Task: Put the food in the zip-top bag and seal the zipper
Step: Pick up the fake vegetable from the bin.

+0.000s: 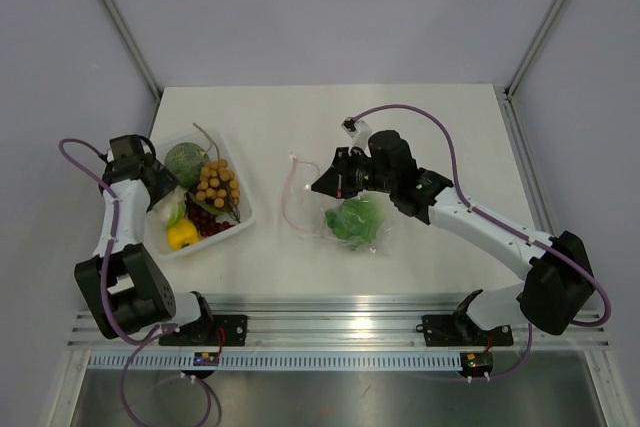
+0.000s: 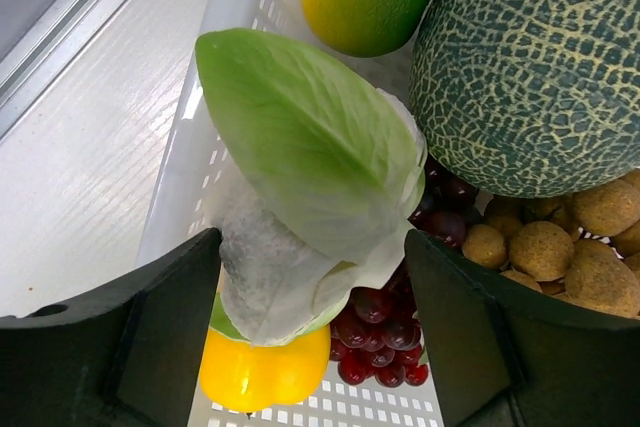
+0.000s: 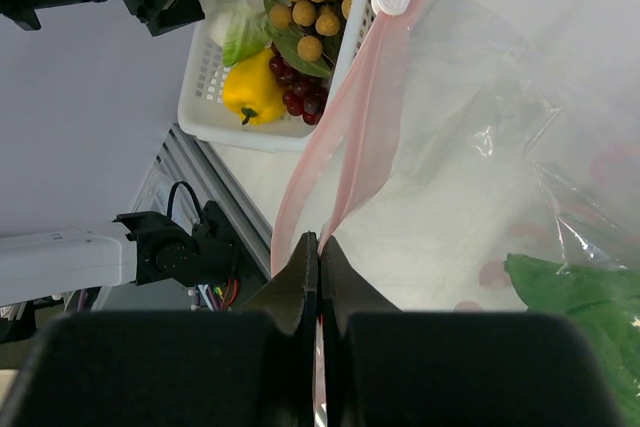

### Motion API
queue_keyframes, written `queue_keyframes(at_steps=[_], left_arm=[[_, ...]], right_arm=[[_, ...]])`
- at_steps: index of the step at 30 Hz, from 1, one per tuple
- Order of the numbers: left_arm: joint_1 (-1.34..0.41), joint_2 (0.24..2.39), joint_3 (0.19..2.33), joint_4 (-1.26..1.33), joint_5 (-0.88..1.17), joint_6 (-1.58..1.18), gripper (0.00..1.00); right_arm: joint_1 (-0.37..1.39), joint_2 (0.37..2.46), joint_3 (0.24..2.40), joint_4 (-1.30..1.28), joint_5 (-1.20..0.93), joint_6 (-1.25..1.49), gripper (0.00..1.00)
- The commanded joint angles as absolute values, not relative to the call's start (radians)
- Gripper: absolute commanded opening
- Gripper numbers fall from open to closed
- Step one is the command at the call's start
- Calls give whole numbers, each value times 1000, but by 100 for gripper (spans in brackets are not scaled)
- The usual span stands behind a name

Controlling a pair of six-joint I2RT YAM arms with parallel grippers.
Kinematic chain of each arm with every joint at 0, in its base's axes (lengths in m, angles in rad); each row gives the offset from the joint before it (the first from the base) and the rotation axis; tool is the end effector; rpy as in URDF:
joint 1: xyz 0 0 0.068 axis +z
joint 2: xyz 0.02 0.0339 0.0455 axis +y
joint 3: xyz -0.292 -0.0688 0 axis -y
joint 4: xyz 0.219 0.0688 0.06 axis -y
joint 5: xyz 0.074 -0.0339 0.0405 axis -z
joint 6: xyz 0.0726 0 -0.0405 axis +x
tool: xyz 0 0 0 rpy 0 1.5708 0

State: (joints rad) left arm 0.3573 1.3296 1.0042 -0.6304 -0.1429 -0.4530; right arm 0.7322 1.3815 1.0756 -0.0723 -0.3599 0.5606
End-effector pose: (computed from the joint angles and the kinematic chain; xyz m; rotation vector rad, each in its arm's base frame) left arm 0.2410 0.1010 0.2648 -1.0449 2.2911 0.1417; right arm 0.2238 0.2355 0.3391 -0.4397 2.0767 1.1672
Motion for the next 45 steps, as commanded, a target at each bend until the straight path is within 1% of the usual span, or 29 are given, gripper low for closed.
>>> queue_keyframes(at_steps=[1, 3, 4, 5, 7, 8, 9, 11, 12, 16, 24, 27, 31, 34, 35, 36, 39, 40, 43, 44, 45], left_arm=[[357, 1359, 1006, -577, -129, -457, 69], [359, 1370, 1005, -575, -120, -459, 62], [356, 1367, 1003, -575, -120, -460, 53], [357, 1362, 1002, -575, -118, -462, 47], [357, 1348, 1006, -578, -118, -462, 40], [357, 1339, 1009, -587, -123, -460, 34], [357, 1313, 1014, -594, -129, -459, 33], [357, 1286, 1035, -621, -155, -453, 23], [357, 1257, 1046, -632, -164, -443, 22], [356, 1178, 1092, -681, -202, -434, 0], [322, 1088, 1230, -782, -193, -385, 0], [261, 1046, 1284, -796, -146, -345, 0], [108, 1052, 1379, -870, -71, -302, 0], [19, 1037, 1388, -882, 92, -301, 0], [6, 1029, 1394, -888, 198, -281, 0], [-17, 1028, 1403, -902, 251, -261, 0], [-43, 1016, 1425, -974, 345, -210, 0], [-64, 981, 1414, -971, 353, -216, 0], [-67, 934, 1356, -913, 464, -268, 0], [-67, 933, 1347, -890, 544, -302, 0], [-71, 933, 1336, -879, 579, -317, 0]], right_arm=[[742, 1378, 1098, -48, -374, 549, 0], [742, 1373, 1098, -48, -376, 549, 0], [742, 1373, 1100, -49, -374, 549, 0], [742, 1371, 1101, -52, -373, 548, 0], [742, 1368, 1101, -58, -370, 546, 0], [741, 1367, 1101, -60, -367, 546, 0], [742, 1367, 1103, -61, -367, 548, 0], [742, 1367, 1104, -63, -367, 551, 0], [742, 1367, 1104, -55, -374, 560, 0], [744, 1385, 1117, -51, -387, 565, 0], [742, 1385, 1121, -77, -373, 578, 0], [742, 1384, 1120, -68, -358, 606, 0], [744, 1411, 1152, -90, -338, 623, 0], [744, 1433, 1183, -114, -336, 630, 0], [742, 1433, 1190, -114, -342, 640, 0], [742, 1436, 1203, -114, -354, 646, 0], [742, 1434, 1203, -82, -374, 682, 0], [742, 1437, 1204, -74, -377, 690, 0], [742, 1451, 1226, -78, -386, 713, 0], [742, 1456, 1235, -72, -394, 721, 0], [742, 1459, 1242, -61, -408, 739, 0]])
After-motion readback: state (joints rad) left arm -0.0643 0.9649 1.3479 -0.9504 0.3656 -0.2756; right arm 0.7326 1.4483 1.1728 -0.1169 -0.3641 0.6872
